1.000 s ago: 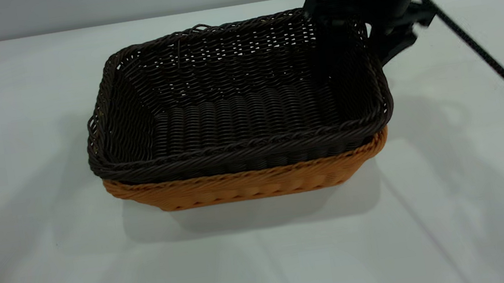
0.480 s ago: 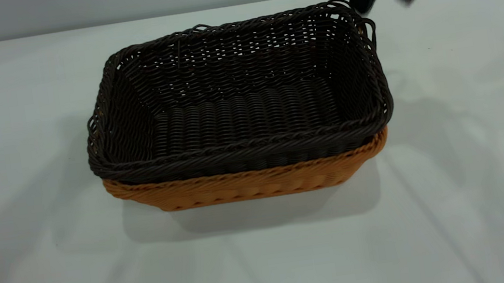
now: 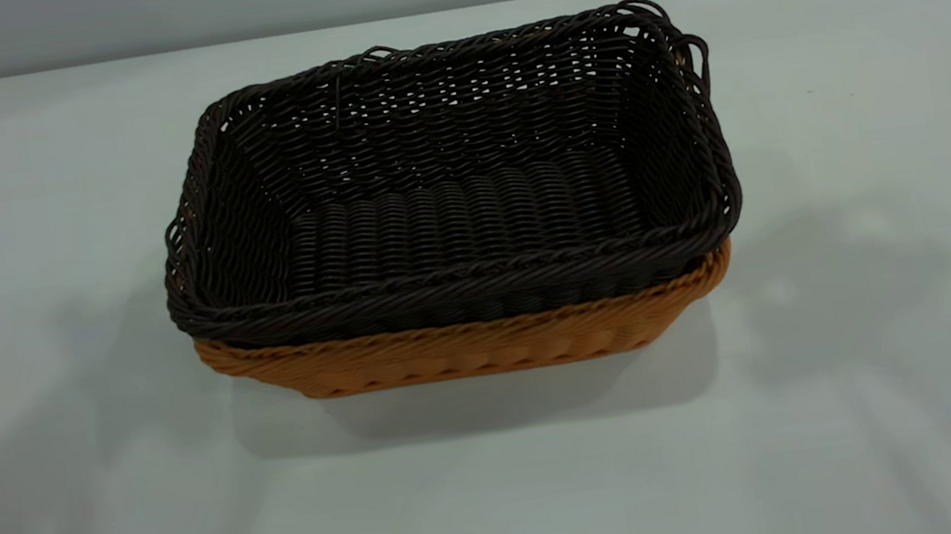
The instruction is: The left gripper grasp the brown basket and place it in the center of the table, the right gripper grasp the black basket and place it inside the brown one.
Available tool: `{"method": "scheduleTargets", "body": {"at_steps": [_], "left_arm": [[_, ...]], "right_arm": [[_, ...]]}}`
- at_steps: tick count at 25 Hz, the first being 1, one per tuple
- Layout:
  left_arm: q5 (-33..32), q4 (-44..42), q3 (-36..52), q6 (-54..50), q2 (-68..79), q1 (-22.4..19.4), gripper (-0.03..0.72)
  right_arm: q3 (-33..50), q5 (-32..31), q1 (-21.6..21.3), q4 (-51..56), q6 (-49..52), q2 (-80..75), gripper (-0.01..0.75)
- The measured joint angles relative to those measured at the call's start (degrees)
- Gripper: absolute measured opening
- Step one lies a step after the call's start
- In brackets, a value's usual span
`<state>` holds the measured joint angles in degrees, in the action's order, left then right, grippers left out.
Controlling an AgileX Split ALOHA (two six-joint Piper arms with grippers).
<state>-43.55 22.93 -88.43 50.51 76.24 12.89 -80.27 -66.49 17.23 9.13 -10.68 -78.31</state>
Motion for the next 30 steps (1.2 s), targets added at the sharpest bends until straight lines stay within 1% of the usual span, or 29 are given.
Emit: {"method": "scheduleTargets", "body": {"at_steps": [2,4,9,11,14,17,19,23,26,28,30], "left_arm": [[-4.7,-3.1,0.0,-4.1,-2.4,0.0,0.454],[-9.4,-7.4,0.0,-10.1,-4.7,0.0,0.454],[-23.3,-17.8,0.0,-24.0,-8.9,0.0,0.454],[-23.4,-21.3,0.3,-28.1,-9.8,0.0,0.454],[-23.4,-23.4,2.8,-31.7,-11.6,0.0,0.454],[-23.4,-23.5,7.6,-33.6,-13.5,0.0,0.454],[-23.4,-22.9,12.1,-34.9,-14.6,0.0,0.454],[-23.4,-21.1,24.3,-36.5,-16.9,0.0,0.454],[-23.0,-18.4,34.0,-36.7,-18.1,0.0,0.454],[-22.2,-16.5,40.2,-36.7,-18.7,0.0,0.454],[-19.4,-14.8,45.3,-36.7,-19.2,0.0,0.454]], "right_arm": [[0.1,-3.1,0.0,-0.3,1.6,4.3,0.475],[0.2,-4.8,0.0,-0.6,2.8,8.5,0.475],[2.3,-5.5,0.0,-0.8,5.3,17.8,0.475],[5.0,-5.5,0.0,-1.2,5.5,22.0,0.475],[11.6,-5.6,0.0,-2.8,5.7,27.8,0.475],[21.3,-5.2,0.0,-3.8,6.0,33.6,0.475],[27.8,-3.8,0.0,-3.9,6.5,37.4,0.475],[41.5,-0.8,0.0,-5.0,7.5,45.0,0.475],[50.1,-0.2,0.0,-5.8,7.6,50.4,0.475],[51.7,1.8,0.0,-6.0,7.6,53.7,0.475],[51.8,4.9,0.0,-6.4,8.0,56.1,0.475]]}}
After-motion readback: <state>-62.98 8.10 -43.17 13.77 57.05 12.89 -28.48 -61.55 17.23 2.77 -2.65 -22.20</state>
